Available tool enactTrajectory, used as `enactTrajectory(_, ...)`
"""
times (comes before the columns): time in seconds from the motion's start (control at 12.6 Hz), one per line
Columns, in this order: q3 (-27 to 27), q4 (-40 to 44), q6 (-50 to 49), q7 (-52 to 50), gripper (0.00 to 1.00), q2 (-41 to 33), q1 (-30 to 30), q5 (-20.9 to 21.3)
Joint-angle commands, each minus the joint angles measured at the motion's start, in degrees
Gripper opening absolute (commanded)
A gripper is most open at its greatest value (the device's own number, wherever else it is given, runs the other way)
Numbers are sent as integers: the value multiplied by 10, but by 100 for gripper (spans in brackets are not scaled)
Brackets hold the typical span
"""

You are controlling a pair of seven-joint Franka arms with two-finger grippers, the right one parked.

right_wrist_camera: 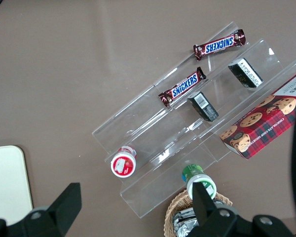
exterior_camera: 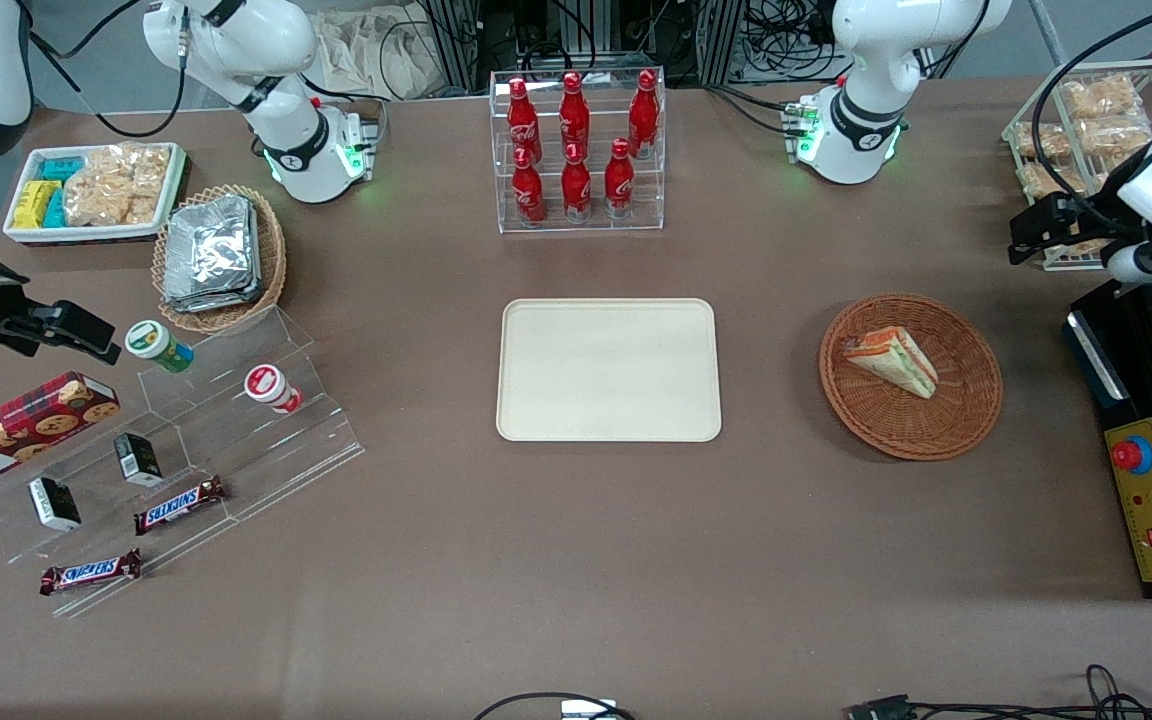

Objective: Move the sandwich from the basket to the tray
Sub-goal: 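Move the left gripper over the sandwich in the wicker basket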

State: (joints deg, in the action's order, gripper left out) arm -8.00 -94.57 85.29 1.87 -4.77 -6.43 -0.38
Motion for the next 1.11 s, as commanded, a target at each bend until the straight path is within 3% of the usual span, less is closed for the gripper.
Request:
enactTrajectory(0.0, 1, 22, -10, 10, 100, 9, -1, -4)
enactTrajectory(0.24, 2, 11, -13, 2, 100, 13, -1, 3)
enactTrajectory(0.56, 4, -72, 34, -59, 100, -7, -3, 3)
enactTrajectory(0.87, 4, -273, 208, -139, 100, -87, -6, 1)
enactTrajectory(1.03, 4, -329, 267, -186, 100, -102, -5, 1)
